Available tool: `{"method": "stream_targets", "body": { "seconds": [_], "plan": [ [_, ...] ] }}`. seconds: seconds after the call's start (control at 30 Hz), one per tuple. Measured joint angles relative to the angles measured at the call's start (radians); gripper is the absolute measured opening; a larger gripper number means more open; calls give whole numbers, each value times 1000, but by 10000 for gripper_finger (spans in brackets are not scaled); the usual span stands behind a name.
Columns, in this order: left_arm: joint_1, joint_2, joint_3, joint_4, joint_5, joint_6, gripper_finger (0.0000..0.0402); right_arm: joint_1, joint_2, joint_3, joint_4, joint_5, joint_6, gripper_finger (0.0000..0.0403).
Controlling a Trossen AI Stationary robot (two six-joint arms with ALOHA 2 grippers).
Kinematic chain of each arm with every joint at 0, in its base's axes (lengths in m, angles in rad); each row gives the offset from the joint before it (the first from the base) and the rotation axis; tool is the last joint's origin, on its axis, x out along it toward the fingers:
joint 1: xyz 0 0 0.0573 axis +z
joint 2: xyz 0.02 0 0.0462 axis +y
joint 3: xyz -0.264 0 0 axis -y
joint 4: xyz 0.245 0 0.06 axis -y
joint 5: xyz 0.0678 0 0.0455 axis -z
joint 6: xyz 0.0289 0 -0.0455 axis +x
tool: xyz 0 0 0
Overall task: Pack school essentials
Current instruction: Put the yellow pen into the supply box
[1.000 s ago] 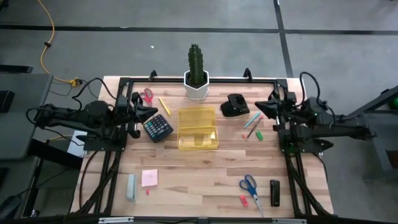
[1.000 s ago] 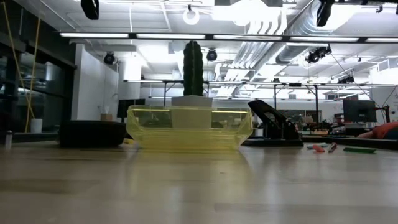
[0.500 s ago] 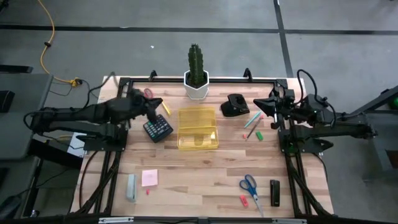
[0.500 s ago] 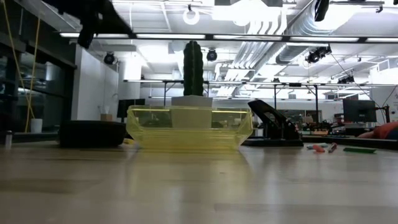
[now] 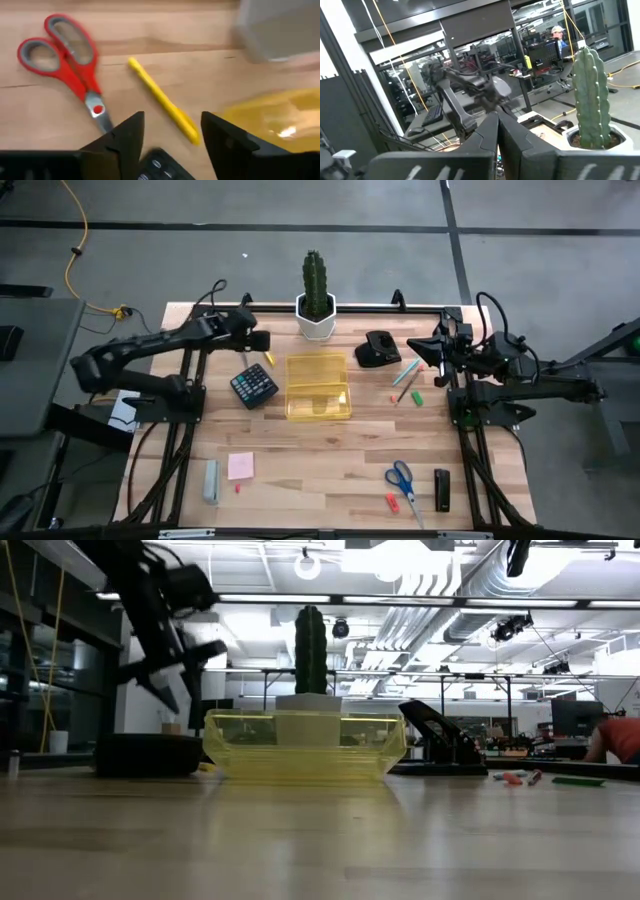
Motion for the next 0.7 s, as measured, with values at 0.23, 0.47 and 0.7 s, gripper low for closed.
{"method": "stream_targets", "body": {
  "seconds": [0.23,0.47,0.7],
  "plan": [
    [32,163,0,135,-34,-161,210,0,0,0,-5,0,-1,0],
    [29,286,0,199,-37,-303,207,0,0,0,-10,0,-3,0],
    [27,368,0,189,-30,-345,206,0,0,0,-19,0,-3,0]
  ]
}}
